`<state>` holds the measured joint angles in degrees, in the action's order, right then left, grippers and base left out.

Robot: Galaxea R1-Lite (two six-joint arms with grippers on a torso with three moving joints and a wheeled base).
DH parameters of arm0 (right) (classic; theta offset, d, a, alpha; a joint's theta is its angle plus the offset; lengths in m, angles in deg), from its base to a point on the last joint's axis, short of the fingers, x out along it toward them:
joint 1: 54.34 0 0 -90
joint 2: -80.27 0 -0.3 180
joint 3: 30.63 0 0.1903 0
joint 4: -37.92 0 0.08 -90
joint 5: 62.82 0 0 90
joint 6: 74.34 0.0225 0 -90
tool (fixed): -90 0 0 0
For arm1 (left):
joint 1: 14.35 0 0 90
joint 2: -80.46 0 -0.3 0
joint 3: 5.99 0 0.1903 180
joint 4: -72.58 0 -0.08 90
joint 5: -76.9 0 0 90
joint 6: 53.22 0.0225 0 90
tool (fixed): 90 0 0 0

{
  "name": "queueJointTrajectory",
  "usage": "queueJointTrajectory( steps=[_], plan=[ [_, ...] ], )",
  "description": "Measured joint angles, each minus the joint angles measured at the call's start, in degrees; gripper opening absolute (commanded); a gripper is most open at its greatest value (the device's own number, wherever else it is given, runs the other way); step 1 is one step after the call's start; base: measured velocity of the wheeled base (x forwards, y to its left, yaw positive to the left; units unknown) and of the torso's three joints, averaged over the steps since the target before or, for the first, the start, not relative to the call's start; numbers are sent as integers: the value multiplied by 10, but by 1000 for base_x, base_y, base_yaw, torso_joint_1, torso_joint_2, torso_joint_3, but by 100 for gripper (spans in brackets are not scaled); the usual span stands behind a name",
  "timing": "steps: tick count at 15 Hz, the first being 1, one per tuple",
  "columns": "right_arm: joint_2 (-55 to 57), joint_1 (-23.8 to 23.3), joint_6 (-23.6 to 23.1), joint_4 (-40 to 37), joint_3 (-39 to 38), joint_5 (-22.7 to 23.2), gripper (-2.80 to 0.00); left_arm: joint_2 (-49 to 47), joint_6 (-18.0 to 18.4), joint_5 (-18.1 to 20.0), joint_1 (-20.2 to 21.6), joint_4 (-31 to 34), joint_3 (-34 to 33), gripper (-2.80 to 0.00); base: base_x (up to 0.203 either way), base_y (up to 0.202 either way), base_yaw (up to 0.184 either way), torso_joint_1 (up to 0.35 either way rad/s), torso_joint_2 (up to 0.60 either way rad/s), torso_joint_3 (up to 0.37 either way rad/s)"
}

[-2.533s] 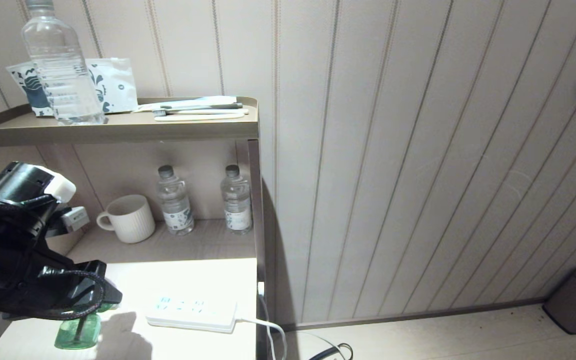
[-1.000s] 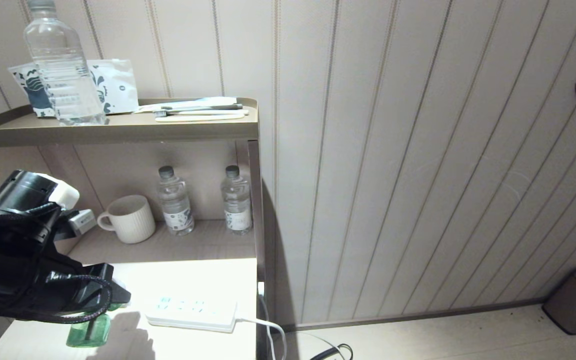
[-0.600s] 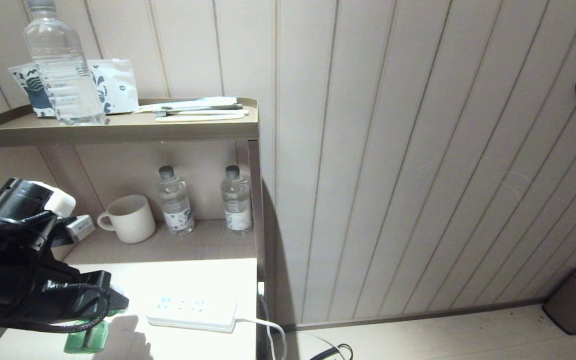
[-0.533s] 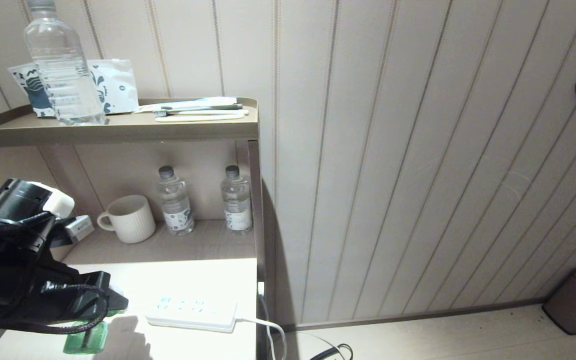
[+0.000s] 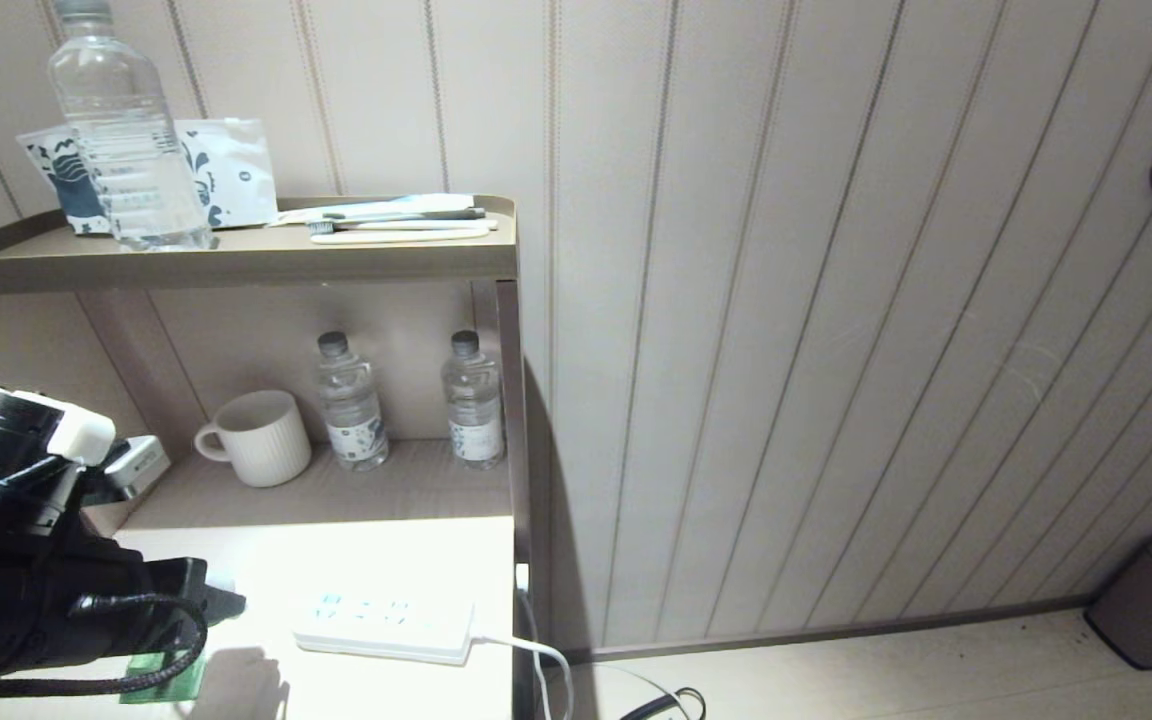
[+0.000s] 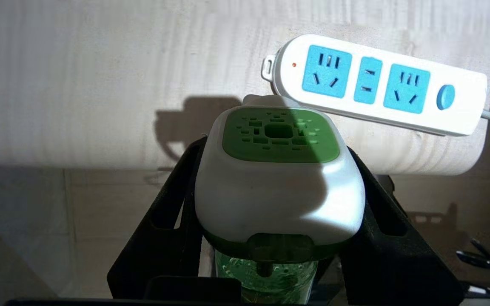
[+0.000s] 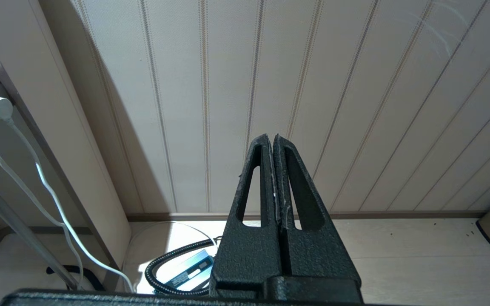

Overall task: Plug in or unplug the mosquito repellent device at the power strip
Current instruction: Place the mosquito repellent liquid on the table

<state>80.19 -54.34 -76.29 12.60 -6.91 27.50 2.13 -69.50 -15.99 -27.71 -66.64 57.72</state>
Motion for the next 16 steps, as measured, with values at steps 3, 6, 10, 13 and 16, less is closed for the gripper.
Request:
queueJointTrajectory(
  steps=[3,6,10,13,16],
  plan=[
    [0,0,0,0,0,0,-280,10,0,-42,-1,-40,-29,-280,0,0,0,0,0,0],
    [0,0,0,0,0,0,-280,22,32,-49,10,-108,-68,-280,0,0,0,0,0,0],
    [0,0,0,0,0,0,-280,17,60,-44,29,-194,-105,-280,0,0,0,0,0,0],
    [0,0,0,0,0,0,-280,-26,82,-45,37,-358,-171,-280,0,0,0,0,0,0],
    [0,0,0,0,0,0,-280,-64,86,-45,50,-543,-230,-280,0,0,0,0,0,0]
  ],
)
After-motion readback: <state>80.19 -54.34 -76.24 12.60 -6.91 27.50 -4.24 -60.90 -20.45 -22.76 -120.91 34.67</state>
